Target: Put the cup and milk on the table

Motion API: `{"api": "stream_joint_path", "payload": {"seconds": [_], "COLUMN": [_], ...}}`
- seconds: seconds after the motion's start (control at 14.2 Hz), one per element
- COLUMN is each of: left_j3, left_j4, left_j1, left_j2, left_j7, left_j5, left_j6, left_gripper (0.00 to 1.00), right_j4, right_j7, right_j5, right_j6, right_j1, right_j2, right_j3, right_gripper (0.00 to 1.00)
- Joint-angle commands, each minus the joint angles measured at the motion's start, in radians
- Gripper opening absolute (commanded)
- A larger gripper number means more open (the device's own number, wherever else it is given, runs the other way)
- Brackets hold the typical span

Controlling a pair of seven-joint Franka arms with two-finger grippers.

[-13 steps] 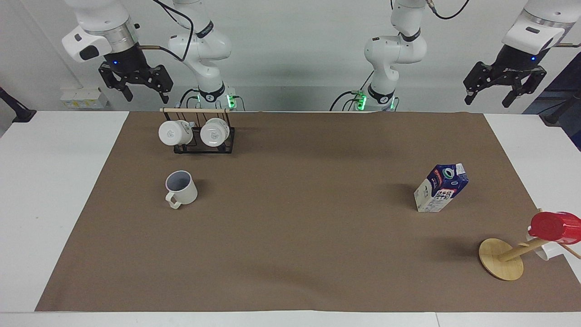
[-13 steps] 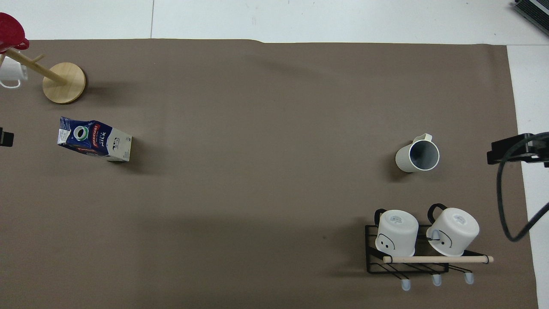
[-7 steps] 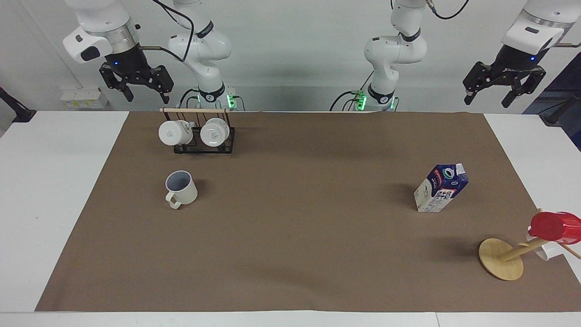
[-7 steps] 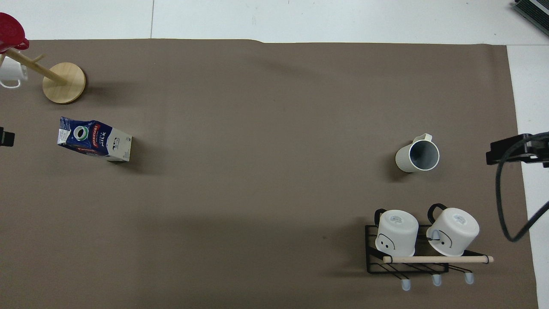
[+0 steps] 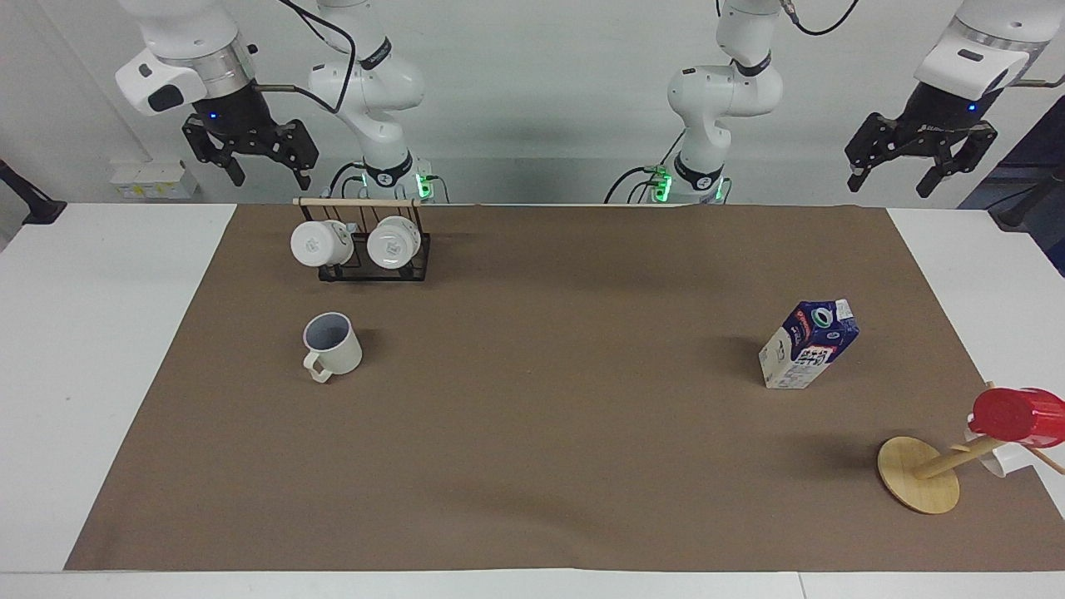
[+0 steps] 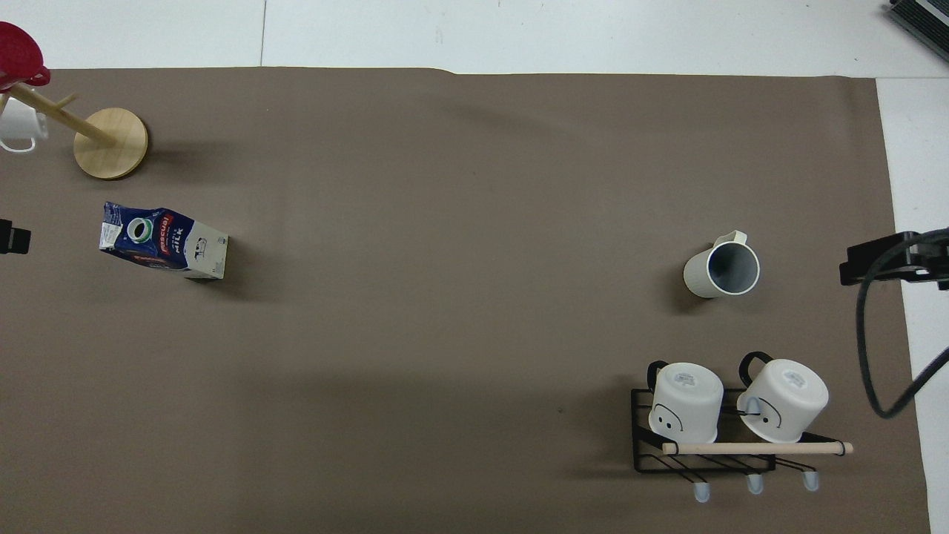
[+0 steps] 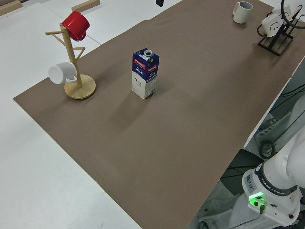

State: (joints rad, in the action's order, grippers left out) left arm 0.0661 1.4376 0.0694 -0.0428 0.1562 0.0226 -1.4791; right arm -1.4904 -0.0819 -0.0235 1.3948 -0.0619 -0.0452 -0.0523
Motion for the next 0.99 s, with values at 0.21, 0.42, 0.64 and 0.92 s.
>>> {"api": "stream_joint_path", "payload": {"seconds": [0.21, 0.42, 0.64, 0.92], "left_j3": [0.006, 0.006, 0.006, 0.006], "left_j4": [0.017, 0.018, 0.018, 0.02], "left_j1": [0.009, 0.009, 0.009, 0.009], "left_j2": [-0.016, -0.016, -0.016, -0.017], "left_j7": [-0.007, -0.009, -0.007, -0.007], "left_j5": [-0.009, -0.009, -0.009, -0.009], "left_j6": [0.007, 0.008, 0.008, 0.008], "left_gripper": [1.0, 1.0, 1.0, 1.0], "right_j4": [-0.021, -0.027, -0.048, -0.064], "right_j7": [0.011, 0.007, 0.004, 0.001], "right_j5": [0.016, 0.016, 0.016, 0.016], "right_j6": [0.0, 0.015, 0.03, 0.033], "right_j1": [0.017, 0.004, 0.004, 0.004], "right_j2": [-0.019, -0.021, -0.031, -0.042], "right_j3": [-0.004, 0.0, 0.0, 0.0], "right_gripper": [1.0, 1.0, 1.0, 1.0]}}
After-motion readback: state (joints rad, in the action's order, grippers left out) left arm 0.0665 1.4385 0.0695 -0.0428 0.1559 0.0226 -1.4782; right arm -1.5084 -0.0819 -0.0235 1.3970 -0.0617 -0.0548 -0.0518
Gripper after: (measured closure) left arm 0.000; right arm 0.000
